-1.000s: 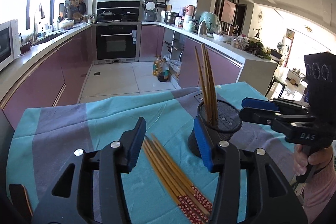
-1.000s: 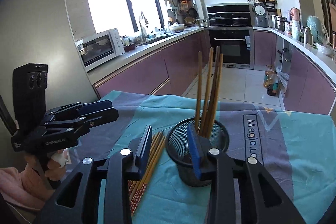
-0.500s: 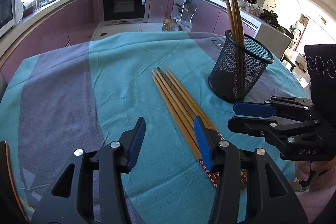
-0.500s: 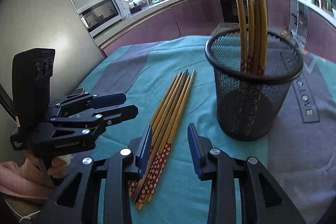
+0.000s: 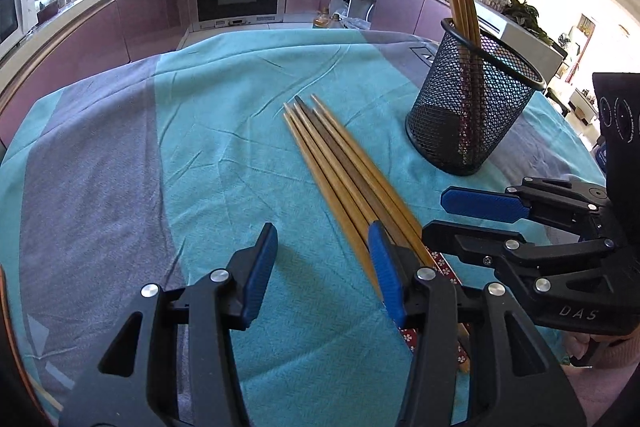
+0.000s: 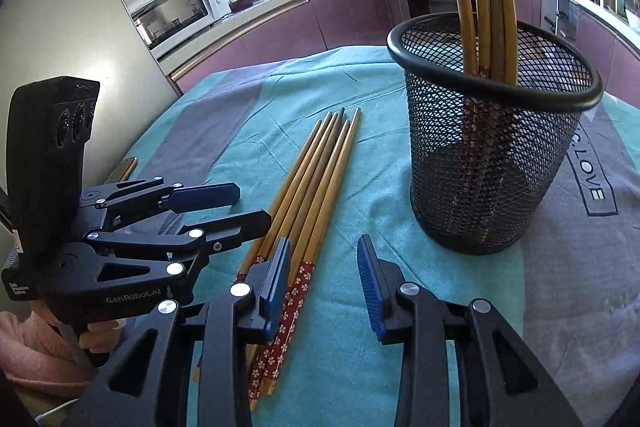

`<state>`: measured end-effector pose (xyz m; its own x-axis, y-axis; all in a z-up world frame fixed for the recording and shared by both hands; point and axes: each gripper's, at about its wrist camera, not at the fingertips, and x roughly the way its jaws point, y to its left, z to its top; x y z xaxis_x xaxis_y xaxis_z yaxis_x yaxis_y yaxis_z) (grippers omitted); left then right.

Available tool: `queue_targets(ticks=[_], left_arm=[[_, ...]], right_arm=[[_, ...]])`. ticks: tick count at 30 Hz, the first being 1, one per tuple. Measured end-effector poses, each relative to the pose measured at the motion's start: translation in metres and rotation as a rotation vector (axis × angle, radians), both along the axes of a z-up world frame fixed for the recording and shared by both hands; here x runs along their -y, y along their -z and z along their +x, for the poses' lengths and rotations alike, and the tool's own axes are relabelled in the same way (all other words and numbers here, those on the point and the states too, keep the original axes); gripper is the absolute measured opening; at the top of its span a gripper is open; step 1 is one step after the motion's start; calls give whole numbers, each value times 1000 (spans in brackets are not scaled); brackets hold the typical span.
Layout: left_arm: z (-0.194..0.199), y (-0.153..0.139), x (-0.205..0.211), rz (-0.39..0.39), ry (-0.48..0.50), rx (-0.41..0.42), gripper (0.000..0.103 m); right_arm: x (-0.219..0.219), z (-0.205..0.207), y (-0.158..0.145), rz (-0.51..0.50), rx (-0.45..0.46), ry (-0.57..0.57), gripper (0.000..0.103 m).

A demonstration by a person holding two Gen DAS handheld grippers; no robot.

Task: Organize utensils
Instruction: 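Open both tools and move them back over the remaining chopsticks, then grasp a chopstick with the left tool while the right tool grasps another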

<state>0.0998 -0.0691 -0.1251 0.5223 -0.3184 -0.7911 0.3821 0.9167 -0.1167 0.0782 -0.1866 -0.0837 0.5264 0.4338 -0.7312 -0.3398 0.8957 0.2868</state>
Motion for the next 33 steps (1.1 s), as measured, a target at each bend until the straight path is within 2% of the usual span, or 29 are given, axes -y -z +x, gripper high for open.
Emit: queue_targets(ticks=[15, 21, 29, 33], left_arm=[[2, 3, 3, 30, 7, 6, 41], [1, 3, 2, 28, 13, 7, 35], [4, 4, 2, 43, 17, 2, 34], [11, 5, 3, 47, 7, -6, 28]], right_arm=[[-5, 4, 4, -47, 7, 12, 33], [-1, 1, 5, -87, 8, 22, 24], [-9, 10, 5, -118, 13, 30, 24], [-16, 19, 5, -143, 22, 32, 24]])
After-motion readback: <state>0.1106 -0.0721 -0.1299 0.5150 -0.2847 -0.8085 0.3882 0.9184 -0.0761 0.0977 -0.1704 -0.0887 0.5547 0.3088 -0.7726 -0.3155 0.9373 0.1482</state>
